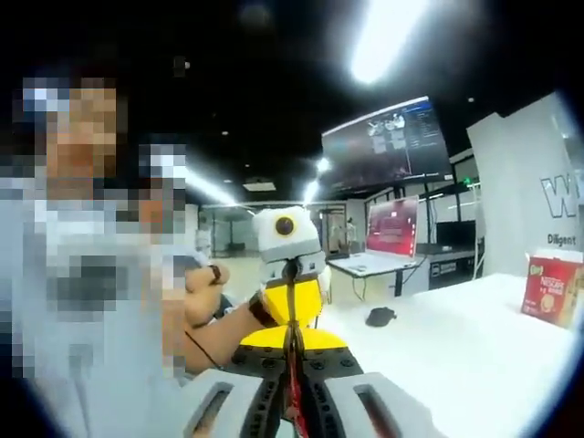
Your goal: Tear open the coffee pouch, take out the coffee, and pour the coffee from the pouch into the cup
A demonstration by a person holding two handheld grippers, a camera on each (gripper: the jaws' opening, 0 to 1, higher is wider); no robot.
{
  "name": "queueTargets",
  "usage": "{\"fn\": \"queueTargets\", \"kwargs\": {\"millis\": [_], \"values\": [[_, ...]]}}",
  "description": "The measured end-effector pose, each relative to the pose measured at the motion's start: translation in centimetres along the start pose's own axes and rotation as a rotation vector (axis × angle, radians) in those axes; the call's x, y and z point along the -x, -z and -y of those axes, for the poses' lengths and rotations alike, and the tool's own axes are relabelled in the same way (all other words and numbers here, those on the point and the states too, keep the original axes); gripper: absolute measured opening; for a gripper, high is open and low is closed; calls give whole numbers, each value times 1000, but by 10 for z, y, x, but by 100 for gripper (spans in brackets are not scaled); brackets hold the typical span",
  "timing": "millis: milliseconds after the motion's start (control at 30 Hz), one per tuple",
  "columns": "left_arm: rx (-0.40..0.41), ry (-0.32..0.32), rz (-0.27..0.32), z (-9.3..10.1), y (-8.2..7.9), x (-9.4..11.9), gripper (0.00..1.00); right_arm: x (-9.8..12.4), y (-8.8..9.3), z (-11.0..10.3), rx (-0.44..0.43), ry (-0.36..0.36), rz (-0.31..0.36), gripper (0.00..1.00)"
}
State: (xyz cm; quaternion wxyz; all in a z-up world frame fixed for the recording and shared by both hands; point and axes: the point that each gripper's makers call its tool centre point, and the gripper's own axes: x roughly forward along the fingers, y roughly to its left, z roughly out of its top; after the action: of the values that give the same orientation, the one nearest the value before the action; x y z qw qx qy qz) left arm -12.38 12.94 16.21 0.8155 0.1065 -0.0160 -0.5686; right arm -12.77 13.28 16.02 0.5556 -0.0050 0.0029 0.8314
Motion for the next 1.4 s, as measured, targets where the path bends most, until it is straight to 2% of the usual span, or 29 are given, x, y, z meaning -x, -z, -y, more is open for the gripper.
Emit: {"fn": "queueTargets", "kwargs": {"millis": [567,733,867,1133,1400], "values": [[-9,-14,18,-4,-4,3,3,-1,2,2,8,3,1,4],[-14,-13,23,-4,-5,2,3,1,2,2,-38,2,-4,2],[-52,-19,31,-4,-3,1,4,1,3,2,-68,8,-13,2],[-114,2,5,4,1,1,5,-2,6,-4,-51,-4,-58,1],[-122,2,23,3,-2,3,5,-4,3,-8,-32,-5,-38,1]]}}
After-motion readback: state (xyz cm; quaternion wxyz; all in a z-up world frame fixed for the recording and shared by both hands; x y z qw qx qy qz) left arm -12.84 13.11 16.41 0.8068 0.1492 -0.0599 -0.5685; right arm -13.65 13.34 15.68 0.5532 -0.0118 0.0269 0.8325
